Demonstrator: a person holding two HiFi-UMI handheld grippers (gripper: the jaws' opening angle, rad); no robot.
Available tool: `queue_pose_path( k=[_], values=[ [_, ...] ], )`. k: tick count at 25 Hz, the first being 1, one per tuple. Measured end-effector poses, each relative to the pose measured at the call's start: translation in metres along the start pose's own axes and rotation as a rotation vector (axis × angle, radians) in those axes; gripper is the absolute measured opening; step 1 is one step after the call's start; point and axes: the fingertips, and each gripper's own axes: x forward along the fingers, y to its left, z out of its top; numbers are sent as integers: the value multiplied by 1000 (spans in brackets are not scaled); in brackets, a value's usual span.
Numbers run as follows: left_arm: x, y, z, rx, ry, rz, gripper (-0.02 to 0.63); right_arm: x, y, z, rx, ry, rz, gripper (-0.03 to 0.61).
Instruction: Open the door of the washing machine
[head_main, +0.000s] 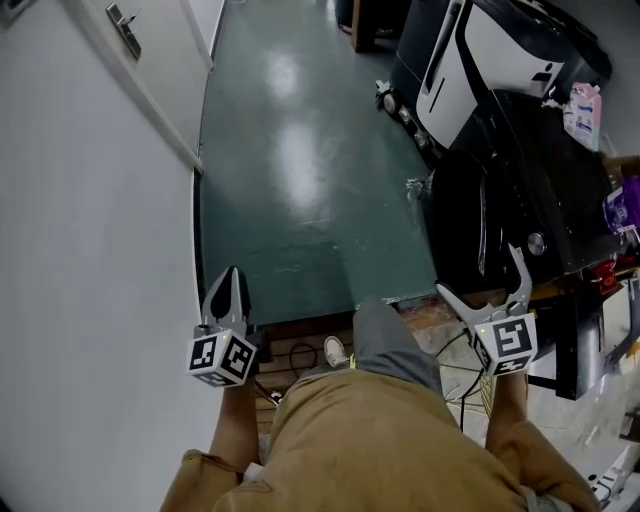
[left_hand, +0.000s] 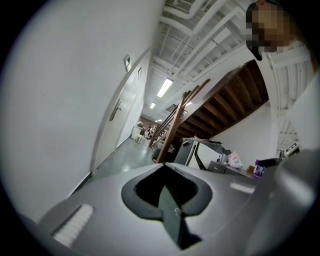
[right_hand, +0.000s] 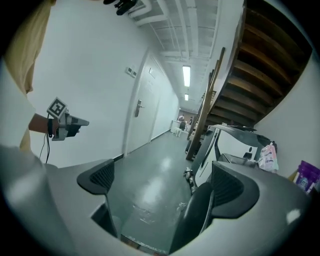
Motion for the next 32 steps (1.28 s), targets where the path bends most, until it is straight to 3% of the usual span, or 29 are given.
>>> queue_pose_path(
  k=[6,12,21,26,32],
  values=[
    [11,13,-2,-2,21,-5,60,20,13,-9,-38,66,11,575],
    [50,29,-17,-16,95,-5,60,58,11,-22,-24,123,10,575],
    [200,20,-13,54,195,-79,60,166,-38,-55,66,199,-12,574],
    [311,-18,20,53,257,-148,60,217,-93,-37,120,259,-30,574],
    [411,-110,93,96,233,-332,60,221,-137,14,153,305,-101,574]
  ],
)
